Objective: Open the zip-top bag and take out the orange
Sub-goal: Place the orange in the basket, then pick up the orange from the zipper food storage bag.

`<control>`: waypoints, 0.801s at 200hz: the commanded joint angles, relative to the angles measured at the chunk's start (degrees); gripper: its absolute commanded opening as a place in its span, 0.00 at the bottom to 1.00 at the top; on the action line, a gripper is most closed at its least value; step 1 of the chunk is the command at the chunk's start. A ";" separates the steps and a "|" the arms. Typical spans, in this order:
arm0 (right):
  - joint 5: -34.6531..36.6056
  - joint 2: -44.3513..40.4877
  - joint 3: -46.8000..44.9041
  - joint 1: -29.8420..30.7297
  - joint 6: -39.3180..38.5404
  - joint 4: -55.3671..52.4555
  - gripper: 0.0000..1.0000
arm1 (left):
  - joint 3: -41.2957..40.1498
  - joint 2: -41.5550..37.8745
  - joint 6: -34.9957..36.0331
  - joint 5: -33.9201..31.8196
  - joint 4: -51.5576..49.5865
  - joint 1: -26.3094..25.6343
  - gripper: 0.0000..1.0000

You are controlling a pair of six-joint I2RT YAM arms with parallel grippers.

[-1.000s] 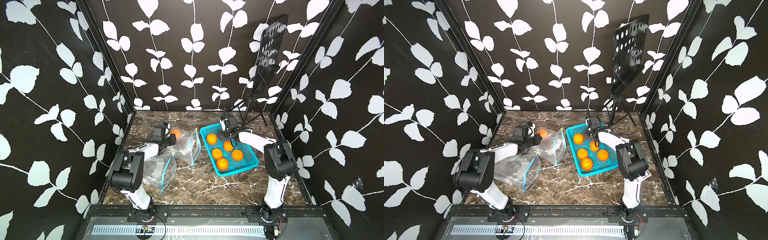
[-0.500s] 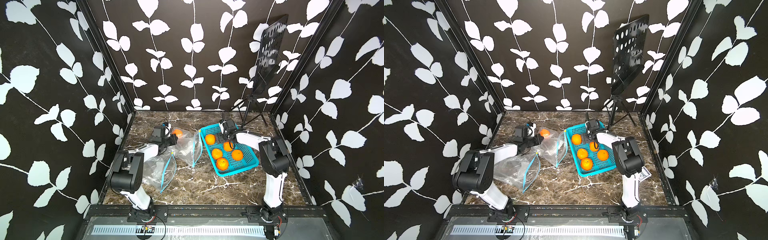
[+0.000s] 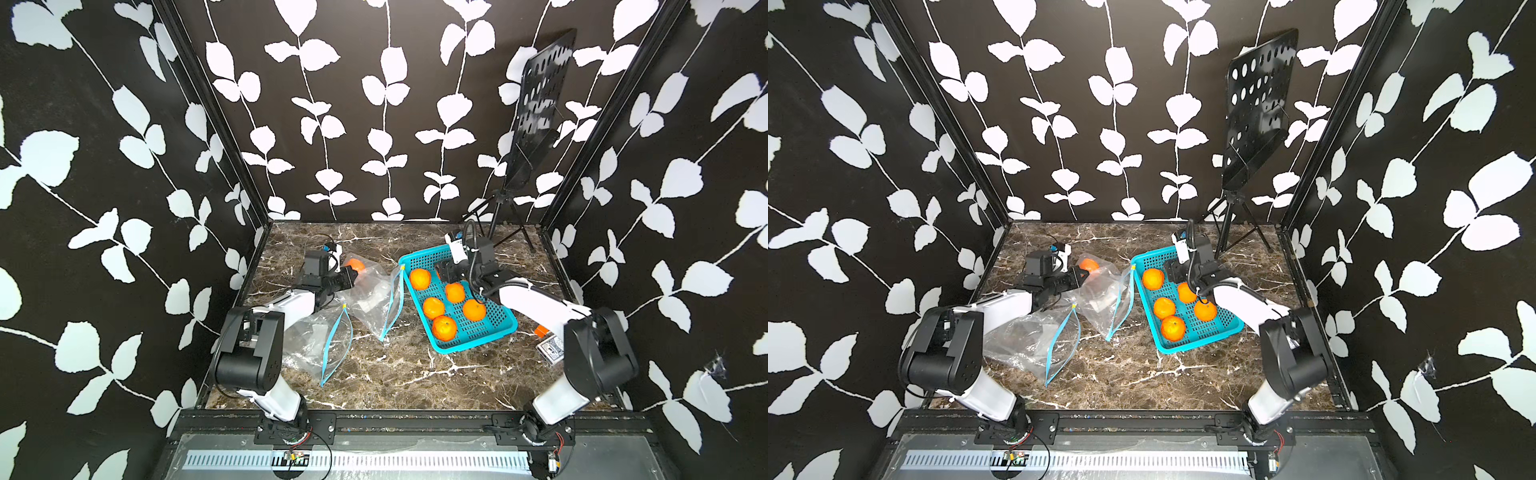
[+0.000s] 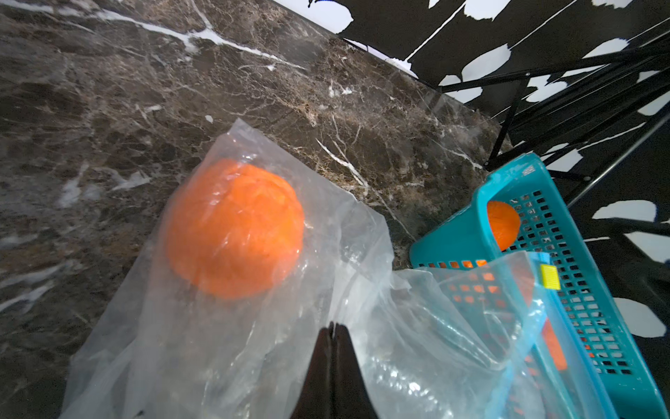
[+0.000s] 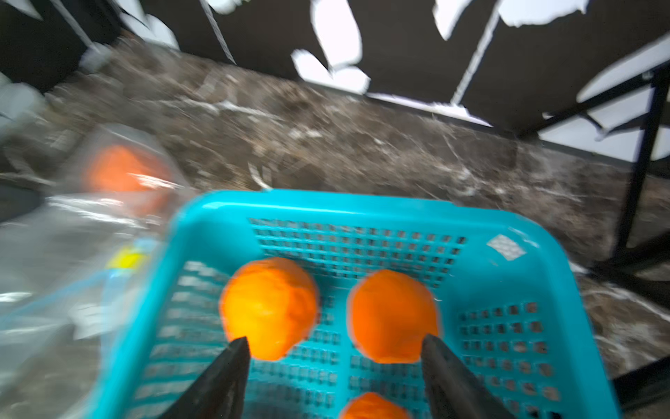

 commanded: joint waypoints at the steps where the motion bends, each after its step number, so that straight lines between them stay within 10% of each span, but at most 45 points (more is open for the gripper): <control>1: -7.79 -0.71 0.29 5.22 -2.93 3.50 0.61 | -0.75 -2.48 -0.59 1.64 1.41 -0.02 0.00; 42: -10.94 8.04 8.30 15.03 -4.45 -3.00 0.41 | -0.59 -2.84 -0.47 -0.03 0.48 0.03 0.00; 160: -3.52 7.52 1.75 20.80 -5.57 -1.98 0.35 | -0.41 1.38 -0.56 -2.87 -0.10 4.61 0.00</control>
